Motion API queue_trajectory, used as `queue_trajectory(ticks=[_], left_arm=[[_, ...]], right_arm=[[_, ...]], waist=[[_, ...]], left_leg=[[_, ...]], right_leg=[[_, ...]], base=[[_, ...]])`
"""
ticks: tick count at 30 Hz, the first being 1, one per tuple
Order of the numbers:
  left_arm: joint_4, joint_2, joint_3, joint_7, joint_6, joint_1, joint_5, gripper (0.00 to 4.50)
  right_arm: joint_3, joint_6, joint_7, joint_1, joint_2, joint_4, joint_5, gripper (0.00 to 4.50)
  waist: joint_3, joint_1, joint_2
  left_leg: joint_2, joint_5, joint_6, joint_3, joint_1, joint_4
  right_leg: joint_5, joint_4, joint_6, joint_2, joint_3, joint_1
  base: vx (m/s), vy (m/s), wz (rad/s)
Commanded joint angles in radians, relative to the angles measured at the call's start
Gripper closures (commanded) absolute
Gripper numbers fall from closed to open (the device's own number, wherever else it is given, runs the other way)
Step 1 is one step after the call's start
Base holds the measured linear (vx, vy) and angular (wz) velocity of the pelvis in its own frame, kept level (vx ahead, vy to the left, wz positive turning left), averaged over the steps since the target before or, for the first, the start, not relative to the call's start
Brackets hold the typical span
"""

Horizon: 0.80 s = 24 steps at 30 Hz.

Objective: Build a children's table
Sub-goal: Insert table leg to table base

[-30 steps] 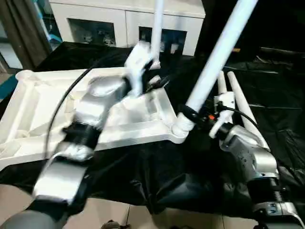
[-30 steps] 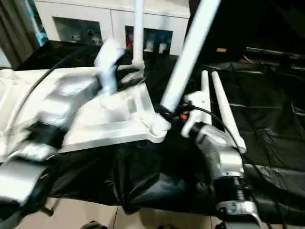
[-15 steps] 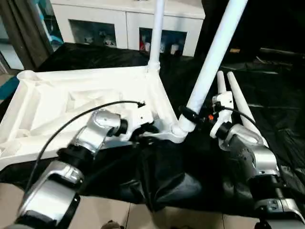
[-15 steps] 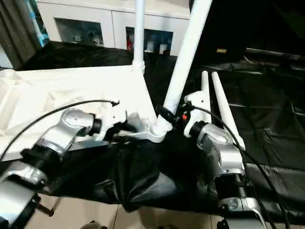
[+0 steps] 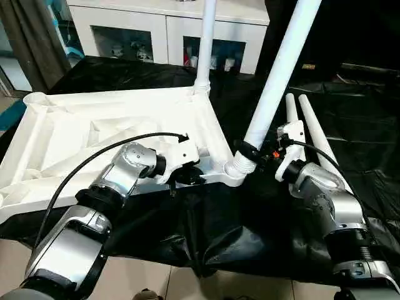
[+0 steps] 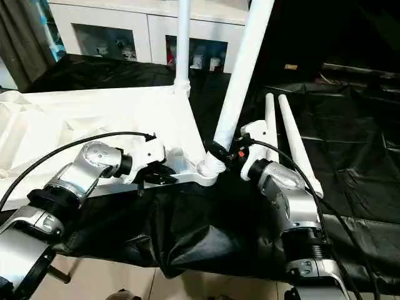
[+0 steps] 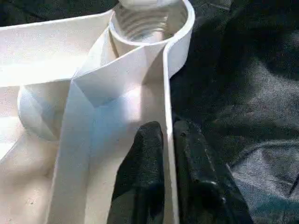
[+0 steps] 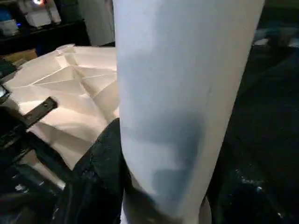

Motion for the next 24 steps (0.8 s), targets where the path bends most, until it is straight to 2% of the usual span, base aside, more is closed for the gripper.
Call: queue_trajectory(ticks=[1, 4, 6, 10, 11, 12, 13, 14, 15, 17, 18, 19, 23, 24], left_arm=[[0.017, -0.005, 0.007, -0.006, -0.010, -0.021, 0.000, 4.37], [0.026, -0.008, 0.012, -0.016, -0.016, -0.021, -0.007, 4.44], [0.030, -0.016, 0.029, -0.053, -0.024, -0.015, -0.039, 4.49], [0.031, -0.021, 0.039, -0.065, -0.030, -0.010, -0.049, 4.50], [0.029, -0.022, 0.040, -0.072, -0.033, -0.007, -0.052, 4.50], [0.026, -0.023, 0.042, -0.079, -0.033, -0.004, -0.056, 4.50], [0.023, -0.024, 0.043, -0.083, -0.033, -0.002, -0.058, 4.50], [0.023, -0.024, 0.044, -0.085, -0.033, -0.002, -0.058, 4.50], [0.023, -0.027, 0.049, -0.085, -0.034, 0.000, -0.062, 4.50], [0.023, -0.031, 0.060, -0.082, -0.038, 0.002, -0.065, 4.50], [0.023, -0.031, 0.064, -0.081, -0.038, 0.002, -0.067, 4.50], [0.023, -0.031, 0.066, -0.080, -0.038, 0.004, -0.066, 4.50], [0.022, -0.029, 0.072, -0.081, -0.040, 0.012, -0.067, 4.50], [0.022, -0.029, 0.072, -0.081, -0.040, 0.012, -0.067, 4.50]], right_arm=[[0.013, 0.032, 0.030, -0.003, -0.016, -0.018, 0.008, 2.62], [0.027, 0.064, 0.044, -0.006, -0.025, -0.016, 0.006, 2.62], [0.047, 0.088, 0.053, -0.032, -0.034, 0.035, -0.016, 2.62], [0.050, 0.058, 0.049, -0.061, -0.029, 0.093, -0.038, 2.62], [0.049, 0.053, 0.048, -0.070, -0.028, 0.109, -0.042, 2.62], [0.048, 0.051, 0.047, -0.081, -0.026, 0.124, -0.045, 2.62], [0.048, 0.049, 0.046, -0.090, -0.024, 0.138, -0.047, 2.62], [0.049, 0.049, 0.046, -0.095, -0.024, 0.145, -0.046, 2.62], [0.051, 0.050, 0.047, -0.104, -0.023, 0.158, -0.045, 2.62], [0.055, 0.055, 0.055, -0.119, -0.020, 0.183, -0.046, 2.62], [0.062, 0.062, 0.063, -0.125, -0.020, 0.193, -0.049, 2.62], [0.068, 0.065, 0.073, -0.128, -0.021, 0.202, -0.052, 2.62], [0.087, 0.058, 0.090, -0.137, -0.020, 0.241, -0.074, 2.62], [0.087, 0.058, 0.090, -0.137, -0.020, 0.241, -0.074, 2.62]], waist=[[-0.082, 0.002, 0.008], [-0.079, 0.002, 0.008], [-0.079, 0.001, 0.008], [-0.081, -0.001, 0.009], [-0.082, -0.003, -0.003], [-0.082, -0.001, 0.004], [-0.082, 0.000, 0.005], [-0.082, 0.000, 0.004], [-0.081, 0.000, -0.003], [-0.080, -0.001, 0.000], [-0.080, -0.002, -0.009], [-0.079, -0.001, -0.004], [-0.080, -0.002, -0.008], [-0.080, -0.003, -0.006]], left_leg=[[0.018, -0.139, 0.053, -0.003, 0.003, -0.066], [0.021, -0.146, 0.051, -0.004, 0.004, -0.069], [0.021, -0.151, 0.045, -0.004, 0.004, -0.069], [0.022, -0.140, 0.040, -0.004, 0.006, -0.068], [0.021, -0.135, 0.044, -0.002, 0.004, -0.068], [0.022, -0.128, 0.047, -0.003, 0.005, -0.068], [0.022, -0.129, 0.049, -0.002, 0.006, -0.067], [0.022, -0.128, 0.050, -0.002, 0.005, -0.067], [0.023, -0.122, 0.053, -0.003, 0.004, -0.068], [0.023, -0.128, 0.054, -0.002, 0.005, -0.068], [0.022, -0.129, 0.054, -0.001, 0.004, -0.068], [0.022, -0.131, 0.054, -0.002, 0.004, -0.068], [0.023, -0.121, 0.056, -0.001, 0.003, -0.067], [0.023, -0.116, 0.057, -0.002, 0.002, -0.068]], right_leg=[[-0.113, -0.072, -0.204, -0.056, 0.054, 0.086], [-0.139, -0.074, -0.197, -0.056, 0.052, 0.085], [-0.153, -0.076, -0.196, -0.057, 0.052, 0.085], [-0.136, -0.073, -0.208, -0.060, 0.054, 0.084], [-0.130, -0.072, -0.208, -0.058, 0.054, 0.086], [-0.126, -0.069, -0.215, -0.061, 0.054, 0.085], [-0.126, -0.071, -0.217, -0.060, 0.054, 0.084], [-0.123, -0.069, -0.217, -0.060, 0.054, 0.085], [-0.129, -0.068, -0.215, -0.061, 0.053, 0.086], [-0.148, -0.071, -0.210, -0.061, 0.053, 0.083], [-0.161, -0.073, -0.204, -0.061, 0.053, 0.086], [-0.178, -0.074, -0.199, -0.063, 0.054, 0.085], [-0.181, -0.073, -0.192, -0.063, 0.054, 0.084], [-0.174, -0.072, -0.193, -0.062, 0.053, 0.084]], base=[[0.000, 0.000, 0.00], [0.000, 0.000, 0.00], [0.000, 0.000, 0.00], [0.000, 0.000, 0.00], [0.000, 0.000, 0.00], [0.000, 0.000, 0.00], [0.000, 0.000, 0.00], [0.000, 0.000, 0.00], [0.000, 0.000, 0.00], [0.000, 0.000, 0.00], [0.000, 0.000, 0.00], [0.000, 0.000, 0.00], [0.000, 0.000, 0.00], [0.000, 0.000, 0.00]])
